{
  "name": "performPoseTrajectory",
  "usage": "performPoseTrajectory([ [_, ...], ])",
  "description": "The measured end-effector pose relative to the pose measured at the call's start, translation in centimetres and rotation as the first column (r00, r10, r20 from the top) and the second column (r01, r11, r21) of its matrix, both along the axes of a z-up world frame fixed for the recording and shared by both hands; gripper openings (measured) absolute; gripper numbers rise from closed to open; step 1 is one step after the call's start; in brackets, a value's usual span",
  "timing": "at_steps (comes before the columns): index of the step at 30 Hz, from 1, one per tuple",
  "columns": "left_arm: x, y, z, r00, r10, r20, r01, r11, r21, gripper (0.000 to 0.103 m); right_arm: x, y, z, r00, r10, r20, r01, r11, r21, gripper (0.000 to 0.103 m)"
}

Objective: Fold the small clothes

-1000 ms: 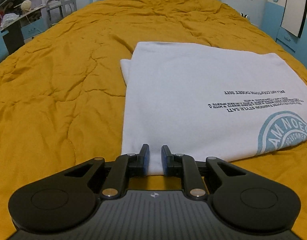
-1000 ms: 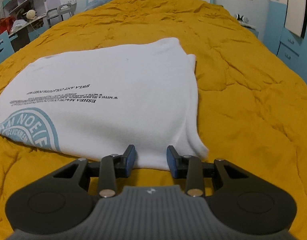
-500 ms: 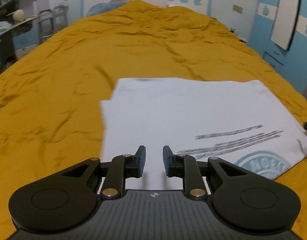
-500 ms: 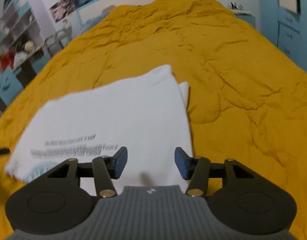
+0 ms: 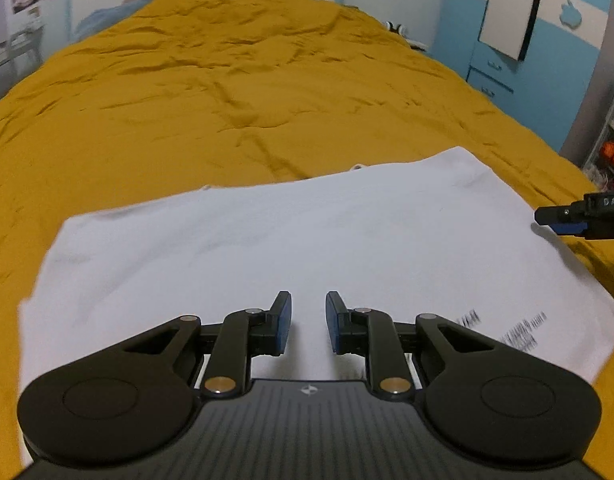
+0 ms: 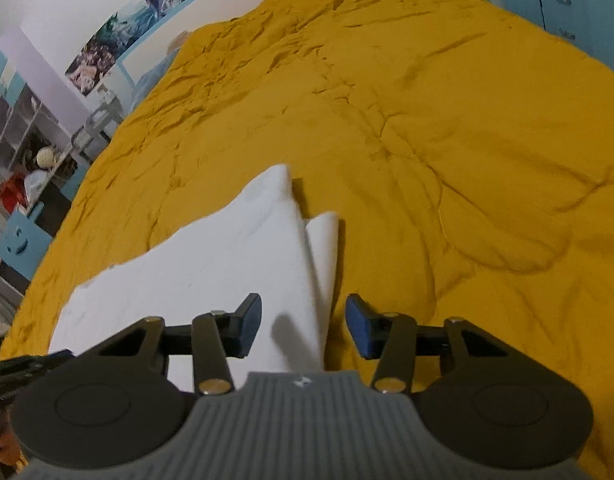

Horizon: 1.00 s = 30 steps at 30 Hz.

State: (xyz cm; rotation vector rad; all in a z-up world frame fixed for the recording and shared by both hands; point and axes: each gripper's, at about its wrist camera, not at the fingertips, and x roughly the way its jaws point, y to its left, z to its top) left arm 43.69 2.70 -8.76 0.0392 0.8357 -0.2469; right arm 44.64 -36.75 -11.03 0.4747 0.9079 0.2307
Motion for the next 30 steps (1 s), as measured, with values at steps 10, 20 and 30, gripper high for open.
performPoseTrajectory([
  [10, 7.6, -2.0, -3.7, 0.999, 0.035, -0.033, -0.035, 0.999, 0.005, 0.024, 5.1, -1.1, -4.1, 0.999, -0.019, -0.039, 0.025, 0.985, 0.169, 0.035],
  [20, 11.3, -3.1, -4.8, 0.998, 0.061, -0.005, -0.061, 0.997, 0.050, 0.022, 6.2, -2.0, -6.0, 0.999, -0.020, -0.041, 0.031, 0.959, 0.282, 0.024],
  [30, 11.1, -2.2, -2.0, 0.993, 0.115, 0.016, -0.116, 0.993, 0.024, 0.023, 5.4, -1.2, -4.1, 1.000, -0.014, -0.022, 0.019, 0.973, 0.232, 0.008],
])
